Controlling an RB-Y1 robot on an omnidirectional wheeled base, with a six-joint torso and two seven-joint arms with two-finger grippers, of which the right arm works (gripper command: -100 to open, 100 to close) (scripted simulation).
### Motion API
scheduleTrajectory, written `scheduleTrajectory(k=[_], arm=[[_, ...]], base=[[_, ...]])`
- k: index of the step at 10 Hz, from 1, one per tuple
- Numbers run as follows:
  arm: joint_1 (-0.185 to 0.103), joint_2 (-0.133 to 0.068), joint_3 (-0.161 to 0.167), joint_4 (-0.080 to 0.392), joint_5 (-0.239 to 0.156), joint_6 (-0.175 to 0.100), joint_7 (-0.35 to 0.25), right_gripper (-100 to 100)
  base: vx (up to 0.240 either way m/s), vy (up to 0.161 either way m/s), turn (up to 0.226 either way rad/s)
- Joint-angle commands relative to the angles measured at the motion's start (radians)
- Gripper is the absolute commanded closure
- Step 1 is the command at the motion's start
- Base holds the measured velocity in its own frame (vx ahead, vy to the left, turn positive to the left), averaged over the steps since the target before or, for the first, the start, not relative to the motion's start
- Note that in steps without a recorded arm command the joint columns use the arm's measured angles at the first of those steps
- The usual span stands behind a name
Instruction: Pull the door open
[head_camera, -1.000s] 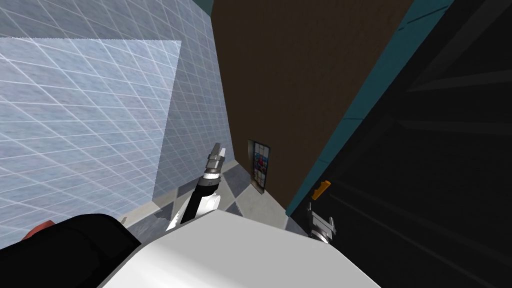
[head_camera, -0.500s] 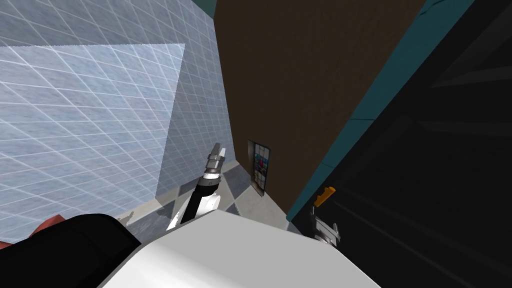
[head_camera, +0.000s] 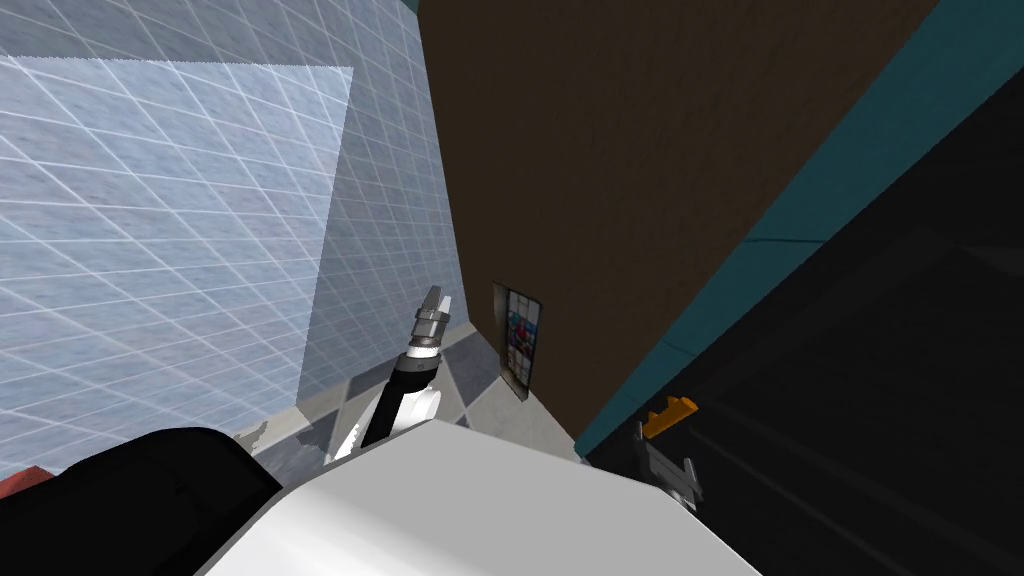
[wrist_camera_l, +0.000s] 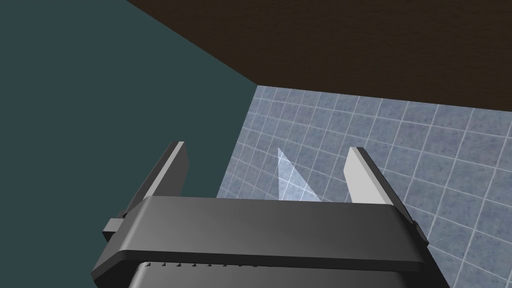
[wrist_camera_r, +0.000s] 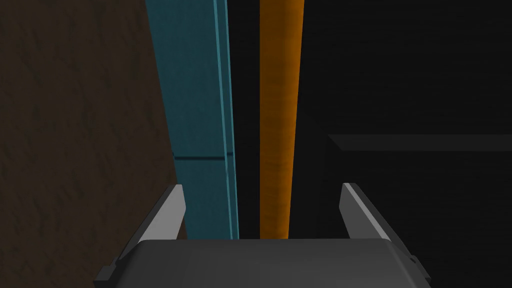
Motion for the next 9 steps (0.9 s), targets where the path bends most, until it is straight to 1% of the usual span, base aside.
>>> scheduleTrajectory(k=[1, 5, 8, 9], arm=[[-0.004, -0.02, -0.001, 0.028, 0.002, -0.001, -0.039, -100], [-0.003, -0.072, -0.004, 0.078, 0.007, -0.002, -0.125, -100], [-0.002, -0.104, -0.005, 0.108, 0.01, -0.003, -0.177, -100], [-0.002, -0.118, -0.006, 0.122, 0.012, -0.003, -0.201, -100]], base=[[0.097, 0.002, -0.004], [0.085, 0.002, -0.006], [0.102, -0.007, -0.005], [0.126, -0.005, -0.003]])
